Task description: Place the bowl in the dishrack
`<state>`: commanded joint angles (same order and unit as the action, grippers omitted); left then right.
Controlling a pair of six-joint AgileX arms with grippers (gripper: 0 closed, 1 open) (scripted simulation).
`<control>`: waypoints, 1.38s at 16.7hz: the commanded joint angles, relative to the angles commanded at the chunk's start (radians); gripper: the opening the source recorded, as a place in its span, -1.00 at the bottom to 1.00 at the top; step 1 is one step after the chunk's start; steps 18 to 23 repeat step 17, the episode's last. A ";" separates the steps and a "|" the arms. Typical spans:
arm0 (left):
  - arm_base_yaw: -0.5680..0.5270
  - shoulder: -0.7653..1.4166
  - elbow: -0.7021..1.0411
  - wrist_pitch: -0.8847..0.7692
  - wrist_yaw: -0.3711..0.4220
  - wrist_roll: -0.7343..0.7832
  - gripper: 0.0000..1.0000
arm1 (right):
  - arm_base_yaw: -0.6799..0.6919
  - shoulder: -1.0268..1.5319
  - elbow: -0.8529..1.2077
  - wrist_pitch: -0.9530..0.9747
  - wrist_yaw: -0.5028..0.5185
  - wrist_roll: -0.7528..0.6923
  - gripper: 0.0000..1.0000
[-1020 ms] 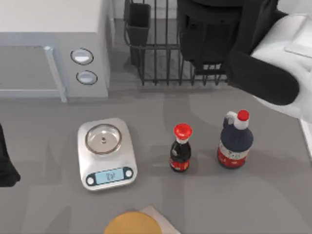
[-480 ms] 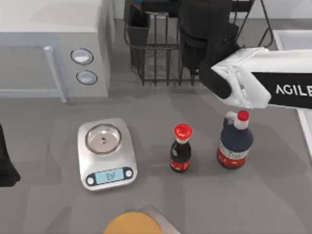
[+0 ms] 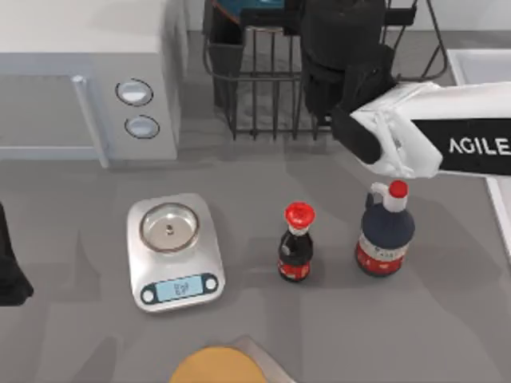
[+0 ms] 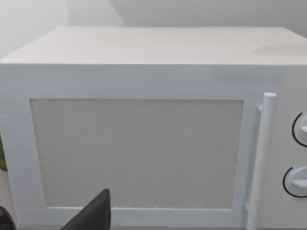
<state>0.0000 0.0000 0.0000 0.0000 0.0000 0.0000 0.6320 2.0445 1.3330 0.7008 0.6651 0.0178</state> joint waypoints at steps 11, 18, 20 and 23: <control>0.000 0.000 0.000 0.000 0.000 0.000 1.00 | 0.000 0.000 0.000 0.000 0.000 0.000 0.96; 0.000 0.000 0.000 0.000 0.000 0.000 1.00 | 0.000 0.000 0.000 0.000 0.000 0.000 1.00; 0.000 0.000 0.000 0.000 0.000 0.000 1.00 | 0.000 0.000 0.000 0.000 0.000 0.000 1.00; 0.000 0.000 0.000 0.000 0.000 0.000 1.00 | 0.000 0.000 0.000 0.000 0.000 0.000 1.00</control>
